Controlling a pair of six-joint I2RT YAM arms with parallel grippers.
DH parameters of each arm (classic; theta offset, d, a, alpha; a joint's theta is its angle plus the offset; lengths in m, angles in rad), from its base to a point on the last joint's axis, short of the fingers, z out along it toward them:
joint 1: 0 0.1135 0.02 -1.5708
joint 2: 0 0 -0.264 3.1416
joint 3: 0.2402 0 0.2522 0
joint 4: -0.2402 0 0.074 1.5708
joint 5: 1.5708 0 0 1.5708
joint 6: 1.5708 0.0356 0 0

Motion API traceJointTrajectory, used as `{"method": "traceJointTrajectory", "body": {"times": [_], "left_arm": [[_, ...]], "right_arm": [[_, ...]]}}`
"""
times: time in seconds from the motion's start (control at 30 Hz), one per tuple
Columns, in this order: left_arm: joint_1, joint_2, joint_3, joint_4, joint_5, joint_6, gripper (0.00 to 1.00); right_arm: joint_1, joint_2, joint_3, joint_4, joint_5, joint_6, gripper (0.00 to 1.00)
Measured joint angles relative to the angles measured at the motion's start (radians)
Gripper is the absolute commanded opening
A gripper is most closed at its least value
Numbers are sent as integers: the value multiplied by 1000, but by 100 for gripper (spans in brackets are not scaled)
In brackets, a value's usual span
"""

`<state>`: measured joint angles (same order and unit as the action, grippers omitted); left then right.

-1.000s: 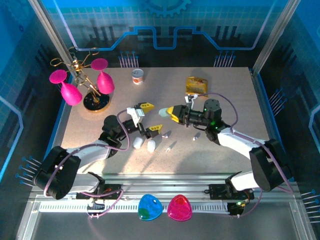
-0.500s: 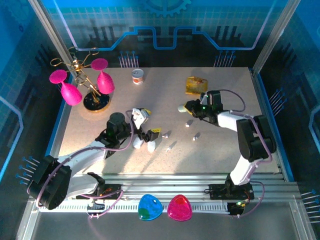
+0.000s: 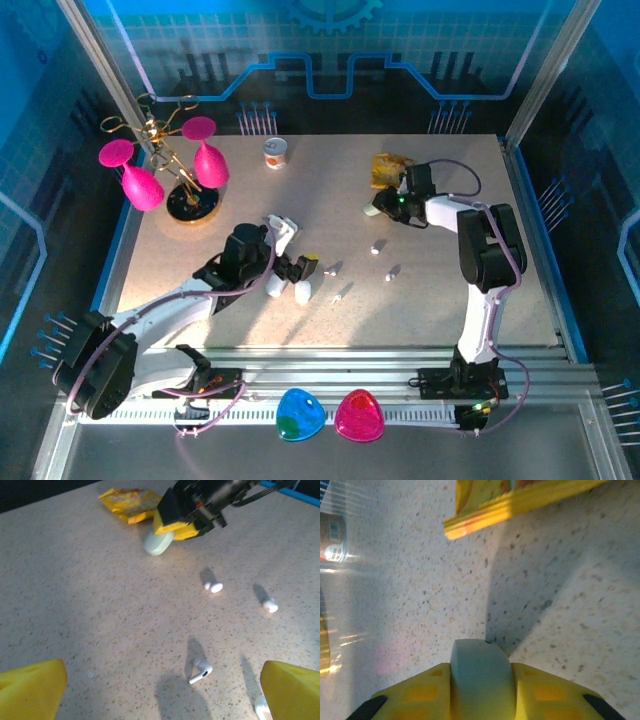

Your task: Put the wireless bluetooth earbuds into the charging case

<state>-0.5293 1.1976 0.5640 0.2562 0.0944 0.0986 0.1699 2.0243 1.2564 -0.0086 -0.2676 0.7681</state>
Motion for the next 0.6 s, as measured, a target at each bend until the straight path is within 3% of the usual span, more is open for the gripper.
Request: {"method": "traceJointTrajectory", "body": {"times": [0.27,0.43,0.6], "left_arm": [[-94,1,40,-167,-151,-244,99],[-188,11,46,-255,-260,-413,99],[-301,68,72,-380,-370,-581,97]], "right_arm": [[-24,-71,-32,-77,98,-95,69],[-27,-263,-137,-76,132,-159,76],[-27,-435,-248,-60,137,-213,77]]}}
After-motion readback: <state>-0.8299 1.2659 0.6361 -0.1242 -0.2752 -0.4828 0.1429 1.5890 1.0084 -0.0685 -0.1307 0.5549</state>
